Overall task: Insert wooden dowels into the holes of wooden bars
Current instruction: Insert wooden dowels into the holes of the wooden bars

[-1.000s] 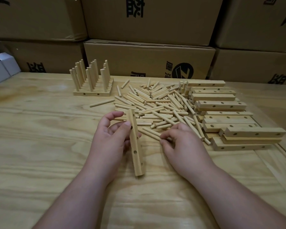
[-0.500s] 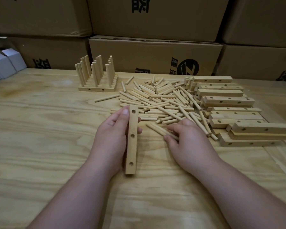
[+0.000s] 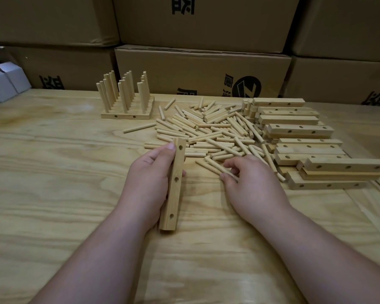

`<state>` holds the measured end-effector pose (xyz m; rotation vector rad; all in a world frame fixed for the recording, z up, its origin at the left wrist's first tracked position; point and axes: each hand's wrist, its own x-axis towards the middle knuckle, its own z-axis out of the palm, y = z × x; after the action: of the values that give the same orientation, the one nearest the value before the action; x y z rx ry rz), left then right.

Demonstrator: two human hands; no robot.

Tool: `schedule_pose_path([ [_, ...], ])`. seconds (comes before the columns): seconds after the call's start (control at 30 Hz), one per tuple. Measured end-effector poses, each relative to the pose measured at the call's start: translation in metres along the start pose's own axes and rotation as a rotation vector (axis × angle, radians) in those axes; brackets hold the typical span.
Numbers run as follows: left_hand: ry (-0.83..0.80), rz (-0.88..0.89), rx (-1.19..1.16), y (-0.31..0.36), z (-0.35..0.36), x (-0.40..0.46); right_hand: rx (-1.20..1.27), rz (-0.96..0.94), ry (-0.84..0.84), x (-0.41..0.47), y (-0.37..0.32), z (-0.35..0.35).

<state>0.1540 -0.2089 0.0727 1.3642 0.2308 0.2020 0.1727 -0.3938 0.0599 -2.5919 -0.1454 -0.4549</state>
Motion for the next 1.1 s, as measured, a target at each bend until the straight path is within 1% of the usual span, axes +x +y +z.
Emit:
schedule_pose_path([
  [0.07, 0.000, 0.002, 0.004, 0.000, 0.000, 0.000, 0.028, 0.001, 0.031, 0.001, 0.001, 0.000],
  [0.13, -0.004, 0.003, -0.005, -0.001, 0.000, 0.000, 0.108, -0.012, 0.107, 0.001, 0.001, -0.001],
  [0.2, -0.011, 0.010, -0.008, -0.002, 0.000, 0.000, 0.182, -0.059, 0.173, 0.000, -0.001, -0.003],
  [0.27, -0.015, 0.015, -0.008, -0.003, 0.001, 0.001, 0.219, -0.112, 0.192, -0.002, -0.005, -0.004],
  [0.37, -0.023, 0.020, -0.006, -0.004, 0.000, 0.002, 0.253, -0.169, 0.184, -0.004, -0.009, -0.004],
  [0.7, -0.043, 0.046, 0.004, -0.004, 0.000, 0.002, 0.265, -0.233, 0.086, -0.006, -0.010, -0.005],
  [0.93, -0.081, 0.080, 0.004, -0.003, 0.001, 0.001, 0.312, -0.275, 0.107, -0.006, -0.009, -0.004],
  [1.1, -0.082, 0.056, 0.008, -0.002, 0.000, 0.001, 0.368, -0.298, 0.125, -0.006, -0.009, -0.004],
])
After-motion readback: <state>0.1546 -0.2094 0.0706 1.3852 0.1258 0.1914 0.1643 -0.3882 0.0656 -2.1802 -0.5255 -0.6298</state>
